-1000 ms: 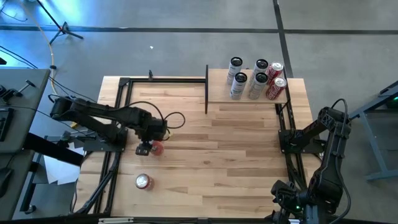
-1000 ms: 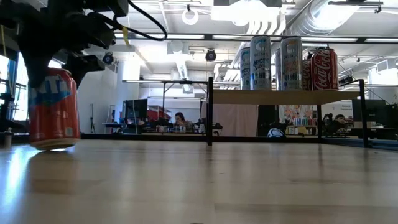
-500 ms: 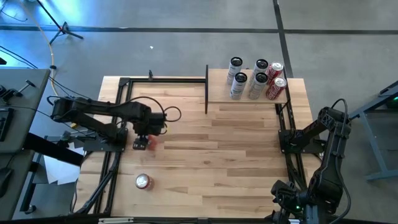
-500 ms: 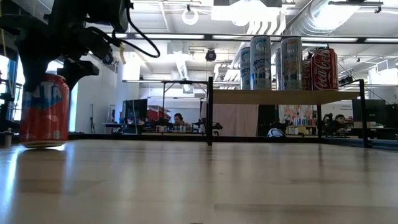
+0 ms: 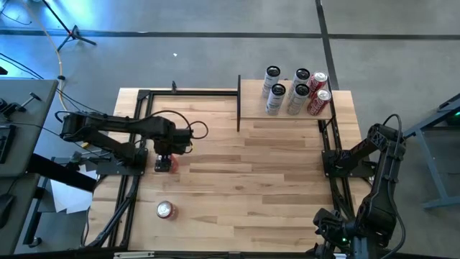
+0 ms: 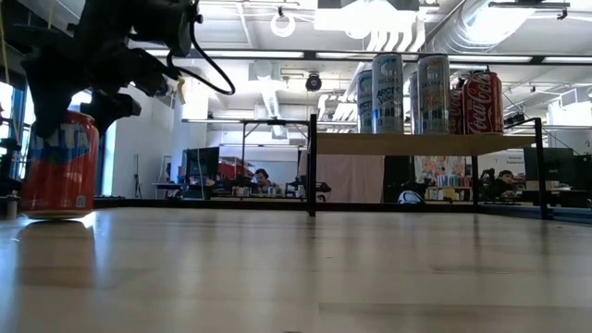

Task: Place canned beverage on shelf
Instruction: Put the orange soda can on the shelf

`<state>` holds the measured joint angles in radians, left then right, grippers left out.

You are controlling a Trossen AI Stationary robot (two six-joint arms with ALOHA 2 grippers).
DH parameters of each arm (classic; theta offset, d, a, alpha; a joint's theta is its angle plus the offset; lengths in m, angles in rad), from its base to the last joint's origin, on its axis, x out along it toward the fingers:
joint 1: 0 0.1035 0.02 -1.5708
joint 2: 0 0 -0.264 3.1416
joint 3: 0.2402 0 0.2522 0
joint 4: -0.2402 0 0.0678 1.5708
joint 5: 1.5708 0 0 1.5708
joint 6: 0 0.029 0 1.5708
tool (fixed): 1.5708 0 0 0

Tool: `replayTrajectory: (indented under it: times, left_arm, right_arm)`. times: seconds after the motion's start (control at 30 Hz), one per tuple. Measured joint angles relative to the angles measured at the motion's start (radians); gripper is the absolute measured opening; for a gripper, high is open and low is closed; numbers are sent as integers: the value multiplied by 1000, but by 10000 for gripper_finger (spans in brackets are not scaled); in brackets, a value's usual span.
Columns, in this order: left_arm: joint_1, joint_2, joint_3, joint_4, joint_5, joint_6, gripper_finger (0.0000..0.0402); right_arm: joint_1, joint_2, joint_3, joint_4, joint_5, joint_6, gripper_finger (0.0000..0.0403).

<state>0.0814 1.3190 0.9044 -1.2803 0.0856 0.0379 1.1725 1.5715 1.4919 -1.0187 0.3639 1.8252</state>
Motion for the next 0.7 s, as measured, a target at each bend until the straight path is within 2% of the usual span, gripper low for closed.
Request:
replayTrajectory:
  times: [0.27, 0.43, 0.7]
  left_arm:
    - [-6, 3, -5, 8, 49, -89, 309]
    - [-11, 3, -5, 25, 51, -107, 311]
    - [-11, 2, -4, 33, 81, -236, 312]
  right_arm:
    - [0, 0, 0, 0, 0, 0, 399]
    - [0, 0, 0, 0, 0, 0, 399]
    - [0, 0, 0, 0, 0, 0, 399]
